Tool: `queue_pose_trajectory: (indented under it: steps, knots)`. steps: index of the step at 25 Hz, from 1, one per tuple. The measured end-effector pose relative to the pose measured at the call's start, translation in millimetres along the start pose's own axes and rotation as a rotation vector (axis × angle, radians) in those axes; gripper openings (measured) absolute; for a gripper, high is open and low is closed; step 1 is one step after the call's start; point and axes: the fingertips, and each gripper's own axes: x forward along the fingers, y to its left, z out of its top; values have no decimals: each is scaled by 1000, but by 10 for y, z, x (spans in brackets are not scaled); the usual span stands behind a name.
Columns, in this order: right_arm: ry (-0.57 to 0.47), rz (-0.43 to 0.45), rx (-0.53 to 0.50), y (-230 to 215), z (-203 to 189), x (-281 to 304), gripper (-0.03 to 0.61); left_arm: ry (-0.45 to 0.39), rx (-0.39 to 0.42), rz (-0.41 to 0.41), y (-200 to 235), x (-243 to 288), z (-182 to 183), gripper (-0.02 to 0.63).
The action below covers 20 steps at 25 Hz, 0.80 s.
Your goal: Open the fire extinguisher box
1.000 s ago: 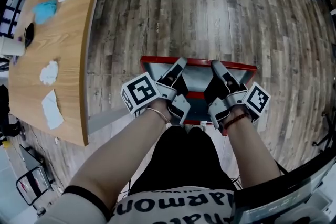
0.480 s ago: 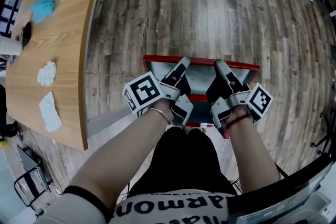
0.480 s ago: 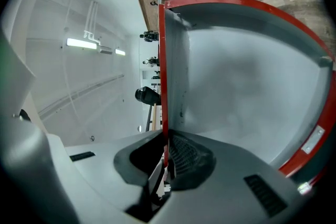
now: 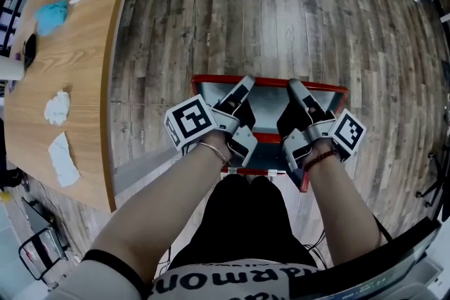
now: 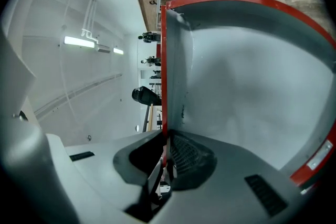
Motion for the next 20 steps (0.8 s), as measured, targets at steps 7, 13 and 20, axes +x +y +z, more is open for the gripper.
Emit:
queue_pose_trajectory:
  steps: [7,13,20]
  knots:
    - [23,4,18,-84,61,130,43,-15,-12,8,92,97,86,51]
    - [23,25,36,-141,98,195,48,-26,-95,9,193,141,125,51]
    - [71,101,26,-126,91,188,52,-42,-105,-80,116,159,110,51]
